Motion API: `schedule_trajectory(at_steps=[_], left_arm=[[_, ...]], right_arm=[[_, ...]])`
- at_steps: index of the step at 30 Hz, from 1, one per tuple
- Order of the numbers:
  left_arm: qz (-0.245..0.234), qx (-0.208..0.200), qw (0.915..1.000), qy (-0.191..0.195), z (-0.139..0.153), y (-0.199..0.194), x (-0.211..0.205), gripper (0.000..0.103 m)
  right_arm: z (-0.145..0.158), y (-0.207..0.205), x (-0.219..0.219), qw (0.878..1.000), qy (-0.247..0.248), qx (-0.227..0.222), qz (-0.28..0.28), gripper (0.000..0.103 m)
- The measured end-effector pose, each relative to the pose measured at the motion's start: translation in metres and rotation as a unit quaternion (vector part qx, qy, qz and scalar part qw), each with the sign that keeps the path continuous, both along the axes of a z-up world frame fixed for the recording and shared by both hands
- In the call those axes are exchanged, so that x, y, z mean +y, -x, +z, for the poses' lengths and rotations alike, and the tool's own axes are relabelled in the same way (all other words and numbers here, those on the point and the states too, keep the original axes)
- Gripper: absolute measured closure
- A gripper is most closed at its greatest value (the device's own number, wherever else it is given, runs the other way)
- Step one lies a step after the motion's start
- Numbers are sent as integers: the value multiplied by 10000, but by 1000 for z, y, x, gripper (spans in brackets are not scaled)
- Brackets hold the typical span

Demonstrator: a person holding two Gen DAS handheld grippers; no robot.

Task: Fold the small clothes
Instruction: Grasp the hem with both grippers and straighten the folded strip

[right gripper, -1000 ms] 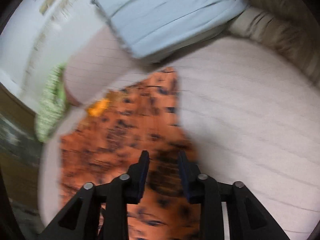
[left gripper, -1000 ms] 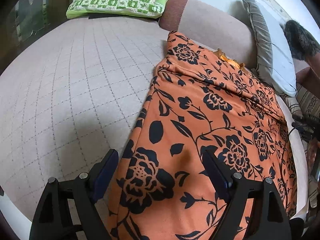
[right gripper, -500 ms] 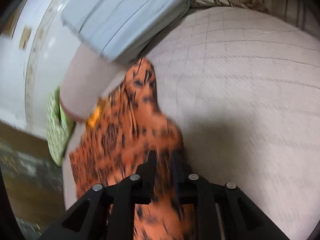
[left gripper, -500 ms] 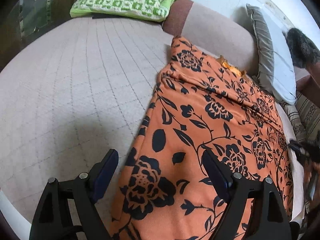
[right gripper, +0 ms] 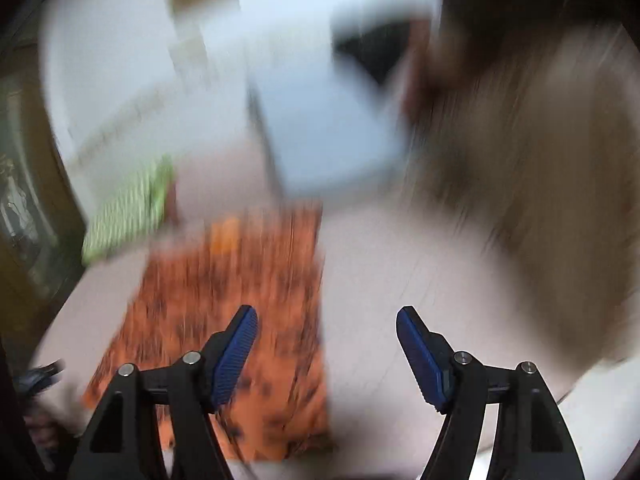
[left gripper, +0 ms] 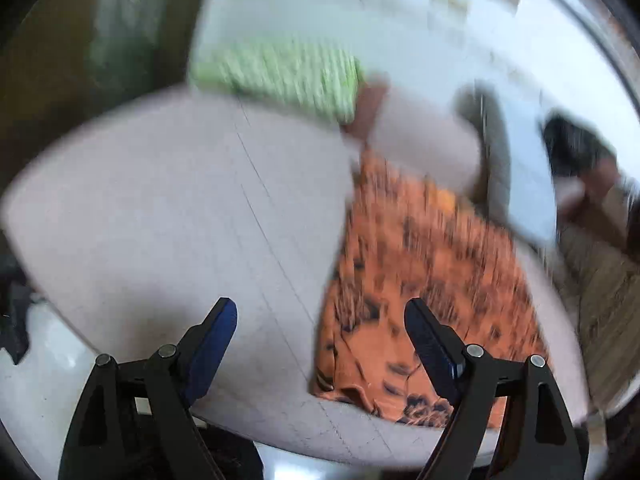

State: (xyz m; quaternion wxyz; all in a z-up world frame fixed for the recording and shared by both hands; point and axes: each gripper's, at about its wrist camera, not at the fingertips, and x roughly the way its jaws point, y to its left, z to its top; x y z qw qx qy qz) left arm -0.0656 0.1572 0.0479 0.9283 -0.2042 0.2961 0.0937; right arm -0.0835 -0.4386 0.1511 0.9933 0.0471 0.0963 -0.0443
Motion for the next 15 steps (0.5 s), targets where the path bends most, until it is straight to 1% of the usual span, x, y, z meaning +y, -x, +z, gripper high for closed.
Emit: schedule_trajectory(at_steps=[1,2,3,4,5,6,7,8,9,10,11,12,13,14,15], left_arm=[[254,-640,9976,-90,29,27,-1,17],[428,-1099,9928,-187,50,43,-4,14],[538,-1410,9881,-283,64,53,-7,5],[642,-1677,9828,-436,76,58,-13,2],[700,-1709,9813,-543,80,57,-18,1],[654,-1552,9839,-596,76,48,-24,1],[523,-1311,9884,-561,68,38,-27,1],[351,-947,9938,-471,53,26,-30,1],[223,-576,9975,-352,34,13,-33,1],[111,-308,9991,-252,17,3,-35,1],[-6,-30,9999,-161,-2,-9,-37,1],[-121,225,9996,-113,-20,-20,-40,2],[-238,609,9978,-123,-40,-35,-42,6],[-252,963,9949,-173,-52,-46,-43,17],[-331,1151,9927,-168,-62,-50,-45,18]], right_arm=[[16,28,9,9978,311,-573,-84,9],[30,52,18,9915,649,-1113,-201,2],[40,69,27,9832,959,-1497,-403,0],[45,71,31,9816,1050,-1541,-401,0],[49,64,31,9869,881,-1344,-149,0],[46,54,28,9917,618,-1124,62,0],[40,41,25,9960,302,-804,263,0],[22,12,18,9978,-278,-27,601,0],[2,-11,12,9919,-713,634,839,0],[-15,-27,9,9847,-983,1057,973,0],[-48,-56,6,9689,-1349,1759,1100,0],[-72,-75,2,9568,-1556,2184,1120,2],[-93,-89,-2,9463,-1724,2499,1114,7],[-115,-107,-5,9331,-1863,2876,1090,12],[-136,-123,-10,9160,-2092,3247,1082,24]])
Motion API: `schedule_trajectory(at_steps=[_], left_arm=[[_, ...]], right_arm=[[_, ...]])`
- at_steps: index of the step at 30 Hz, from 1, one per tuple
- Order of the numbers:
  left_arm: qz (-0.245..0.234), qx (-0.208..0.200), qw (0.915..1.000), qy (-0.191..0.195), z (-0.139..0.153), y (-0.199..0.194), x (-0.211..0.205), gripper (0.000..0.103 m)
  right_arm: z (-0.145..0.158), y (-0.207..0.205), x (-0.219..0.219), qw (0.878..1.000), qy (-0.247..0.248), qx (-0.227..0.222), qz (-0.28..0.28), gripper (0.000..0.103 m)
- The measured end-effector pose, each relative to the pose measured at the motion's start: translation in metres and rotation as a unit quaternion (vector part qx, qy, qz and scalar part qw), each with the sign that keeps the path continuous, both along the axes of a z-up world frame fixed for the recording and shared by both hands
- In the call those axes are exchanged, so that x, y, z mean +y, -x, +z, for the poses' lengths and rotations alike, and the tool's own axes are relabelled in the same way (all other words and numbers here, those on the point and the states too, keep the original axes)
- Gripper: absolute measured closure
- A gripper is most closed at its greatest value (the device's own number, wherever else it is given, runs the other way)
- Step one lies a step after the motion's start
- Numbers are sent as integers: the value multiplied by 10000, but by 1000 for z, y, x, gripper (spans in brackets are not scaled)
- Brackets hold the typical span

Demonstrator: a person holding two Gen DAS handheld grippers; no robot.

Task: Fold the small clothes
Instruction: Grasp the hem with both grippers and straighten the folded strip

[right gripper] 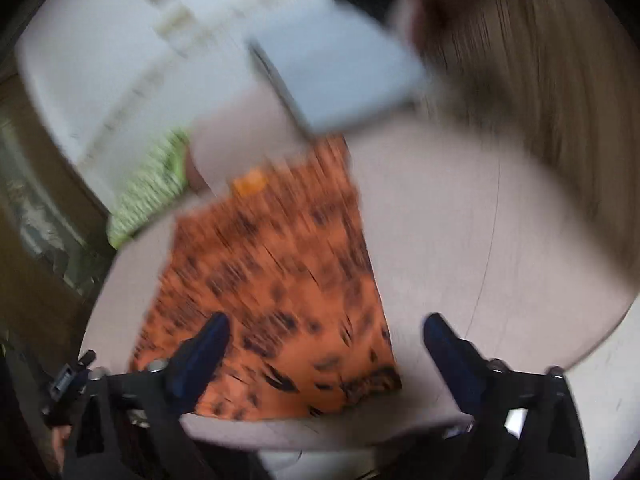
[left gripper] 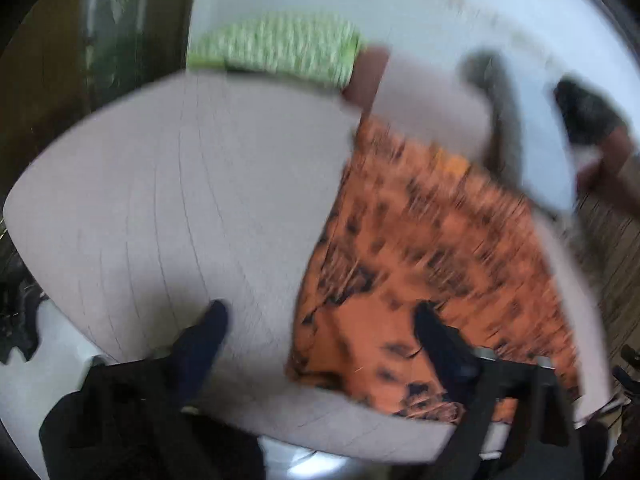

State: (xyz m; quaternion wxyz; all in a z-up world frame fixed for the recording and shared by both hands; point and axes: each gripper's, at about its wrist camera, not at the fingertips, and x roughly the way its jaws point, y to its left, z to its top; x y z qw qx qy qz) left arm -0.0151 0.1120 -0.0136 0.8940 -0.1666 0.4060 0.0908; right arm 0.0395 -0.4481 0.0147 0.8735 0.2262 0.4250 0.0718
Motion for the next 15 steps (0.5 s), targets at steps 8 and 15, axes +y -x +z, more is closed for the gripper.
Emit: schedule_trajectory(at_steps=[8,15], left_arm=[[-100,532,9962,679,-34,-14,3,40],[-393,739,9934,786,-42,-26,-7,35]], right_arm=[[-59,-23,-1,9918,-834,945,211,33],[-78,-31,-19,9802,-1452,1337,-140,64]])
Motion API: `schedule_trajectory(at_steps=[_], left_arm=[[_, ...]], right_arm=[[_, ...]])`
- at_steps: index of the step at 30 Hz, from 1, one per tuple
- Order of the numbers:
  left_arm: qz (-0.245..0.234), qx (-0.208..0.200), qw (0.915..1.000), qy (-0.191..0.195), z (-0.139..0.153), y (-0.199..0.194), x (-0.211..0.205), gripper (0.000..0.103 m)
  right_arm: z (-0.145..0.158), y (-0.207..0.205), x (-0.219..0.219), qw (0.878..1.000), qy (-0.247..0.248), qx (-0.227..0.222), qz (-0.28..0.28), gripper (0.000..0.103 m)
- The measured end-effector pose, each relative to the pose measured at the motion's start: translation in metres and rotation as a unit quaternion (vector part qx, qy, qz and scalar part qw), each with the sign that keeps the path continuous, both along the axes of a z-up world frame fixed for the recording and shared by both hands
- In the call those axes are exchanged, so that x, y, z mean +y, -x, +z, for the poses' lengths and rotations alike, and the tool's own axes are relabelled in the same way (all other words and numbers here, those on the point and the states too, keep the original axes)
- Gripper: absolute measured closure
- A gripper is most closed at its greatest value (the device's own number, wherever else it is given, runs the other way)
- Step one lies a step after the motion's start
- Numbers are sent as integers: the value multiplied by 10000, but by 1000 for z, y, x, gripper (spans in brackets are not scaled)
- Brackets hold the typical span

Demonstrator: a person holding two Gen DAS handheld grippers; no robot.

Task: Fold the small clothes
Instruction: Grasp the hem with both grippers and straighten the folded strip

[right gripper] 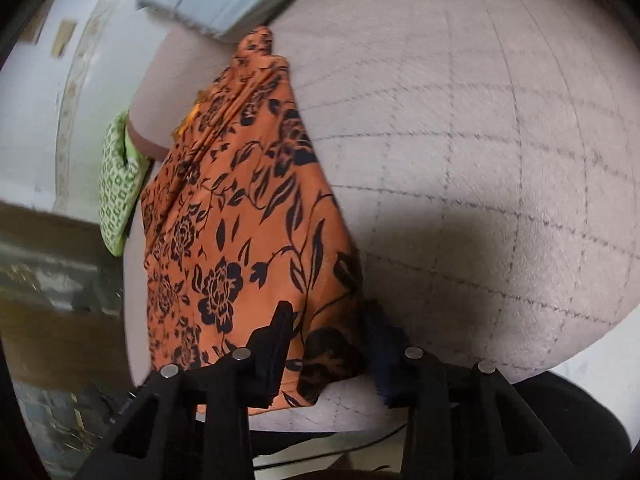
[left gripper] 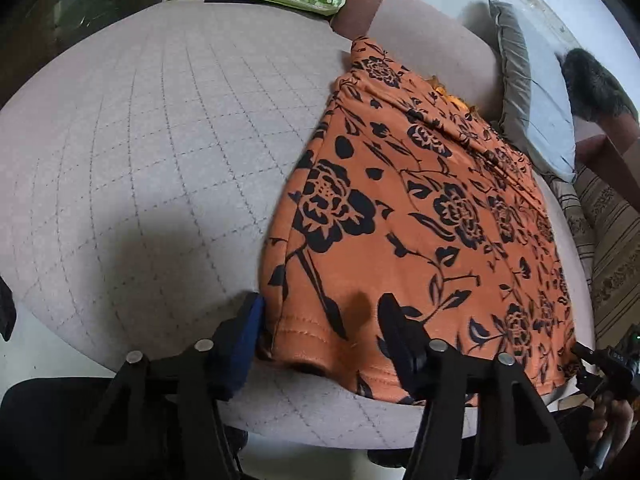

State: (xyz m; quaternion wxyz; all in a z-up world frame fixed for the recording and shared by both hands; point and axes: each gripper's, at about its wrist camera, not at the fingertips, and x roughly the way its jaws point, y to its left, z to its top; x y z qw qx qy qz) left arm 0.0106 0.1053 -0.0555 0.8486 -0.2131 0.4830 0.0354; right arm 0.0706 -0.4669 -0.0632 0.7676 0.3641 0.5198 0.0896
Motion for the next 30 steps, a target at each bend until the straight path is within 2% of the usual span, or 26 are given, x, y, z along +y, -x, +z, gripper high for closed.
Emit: schedule_trajectory(at_steps=[3,7,8,9,10,11,12,13,15,17,19,21,23,24,25,27,30], left_arm=[[93,0,9992,401,2,6,9,34],[251,62,9953,929,-5,10,22,35],[257,92,9950,963,-5,9,24,40],[306,146,9954,898,-5,9,26,72],[379,314,9964,686,-5,3,27,91],[396,392,9953,786,-8,2,32,95],[446,424,9925,1057,-11,2,38,95],[483,471,9895,1280,-13,2,44,95],[466,526,9884,1343,-12,1,46,95],[374,571,9903,1213,-11,-1,42,94],[346,588,9901,1223,-14,-4,40,90],[318,513,9873,1468,-16,-9,39,72],[232,468,9880,1453,-15,-12,37,68],[192,496,9907,1250,-13,-11,35,83],[188,578,9939,924,-12,-11,33,96],[131,566,9947,844,-10,-10,33,96],[119,248,9976,636,13,0,33,96]], right_arm=[[5,-1,5,9999,46,-134,78,49],[-4,-7,0,9993,-355,29,-74,45],[-6,-8,-2,9990,-423,82,-80,45],[-5,-11,-1,9992,-386,99,11,45],[-4,-12,1,9994,-315,100,85,49],[-3,-12,2,9996,-183,142,133,57],[-4,-12,2,9996,-75,209,178,75],[-5,-12,2,9995,-80,227,193,79],[-5,-13,2,9994,-73,235,234,80],[-6,-14,3,9993,-43,256,255,79],[-9,-15,0,9991,-211,305,196,76],[-12,-16,-4,9984,-434,333,155,74],[-12,-15,-4,9982,-472,320,163,74],[-11,-15,-2,9985,-402,284,229,75],[-9,-15,0,9988,-322,252,278,80],[-6,-14,4,9990,-206,213,343,97],[2,-11,7,9989,-111,57,457,97]])
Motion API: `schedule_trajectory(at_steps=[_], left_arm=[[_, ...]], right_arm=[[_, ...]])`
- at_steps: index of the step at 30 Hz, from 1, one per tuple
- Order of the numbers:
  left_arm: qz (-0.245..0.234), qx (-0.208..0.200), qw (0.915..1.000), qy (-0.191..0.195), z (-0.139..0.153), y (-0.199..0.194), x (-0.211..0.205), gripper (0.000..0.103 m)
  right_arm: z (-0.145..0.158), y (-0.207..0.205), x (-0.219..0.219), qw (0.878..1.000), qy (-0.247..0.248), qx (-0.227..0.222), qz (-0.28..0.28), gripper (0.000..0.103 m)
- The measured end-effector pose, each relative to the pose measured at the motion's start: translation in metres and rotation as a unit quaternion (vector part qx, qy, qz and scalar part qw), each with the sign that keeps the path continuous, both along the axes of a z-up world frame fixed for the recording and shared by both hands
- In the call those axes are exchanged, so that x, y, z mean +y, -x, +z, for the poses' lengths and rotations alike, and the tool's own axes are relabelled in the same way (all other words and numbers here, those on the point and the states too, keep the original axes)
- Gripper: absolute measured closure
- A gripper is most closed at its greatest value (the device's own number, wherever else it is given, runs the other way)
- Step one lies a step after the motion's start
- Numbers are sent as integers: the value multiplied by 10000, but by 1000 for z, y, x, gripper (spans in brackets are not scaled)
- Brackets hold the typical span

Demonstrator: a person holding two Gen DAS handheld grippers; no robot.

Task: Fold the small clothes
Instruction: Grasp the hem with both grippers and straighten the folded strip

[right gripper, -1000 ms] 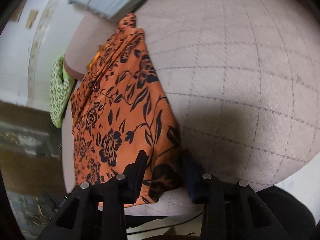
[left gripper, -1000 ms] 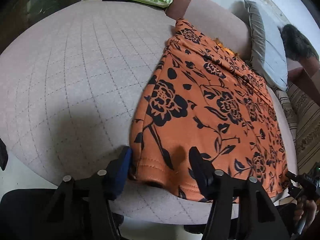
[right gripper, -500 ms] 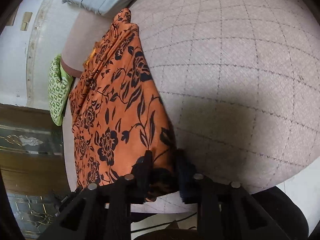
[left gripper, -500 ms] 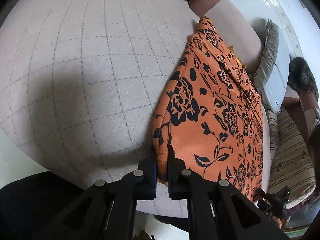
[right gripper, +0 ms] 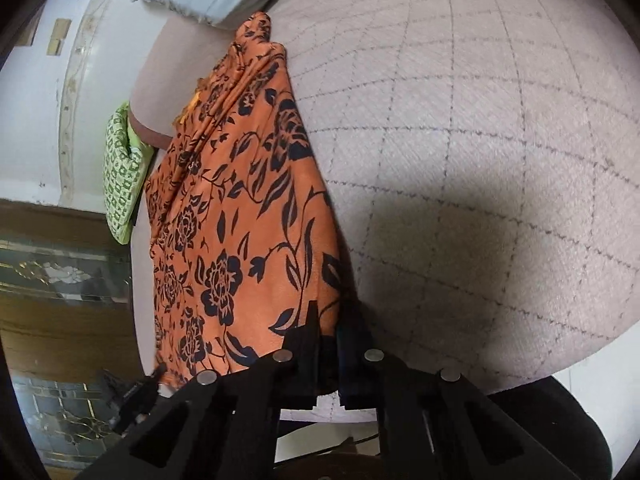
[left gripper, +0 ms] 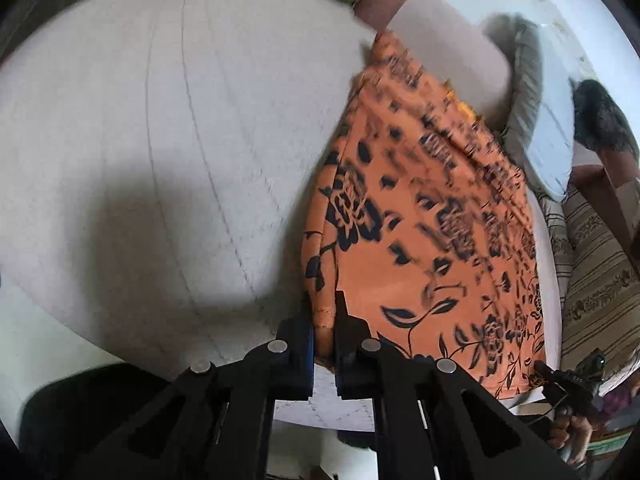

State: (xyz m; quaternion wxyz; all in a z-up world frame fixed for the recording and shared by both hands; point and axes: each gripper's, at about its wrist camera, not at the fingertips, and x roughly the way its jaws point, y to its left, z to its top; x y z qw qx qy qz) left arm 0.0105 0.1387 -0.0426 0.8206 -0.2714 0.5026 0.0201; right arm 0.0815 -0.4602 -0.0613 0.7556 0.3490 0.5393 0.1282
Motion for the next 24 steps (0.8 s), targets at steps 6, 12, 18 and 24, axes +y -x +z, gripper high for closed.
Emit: schedule_trajectory(at_steps=[6,12,18,24], left_arm=[[-46,-685,9972,-299,46,19,-11,96],[4,-936,9952,-291,57,42,-13,96],[99,-836,9962,-242,43,50,-6,96],[-16,-810,9963,-283,40,60,-4,96]], right_arm=[[21,12,-7,9991,-237,-363,23,98],[37,32,-11,9965,-475,-683,3,98],[28,49,-17,9956,-630,-681,-131,98],[35,61,-22,9962,-406,-764,-75,98]])
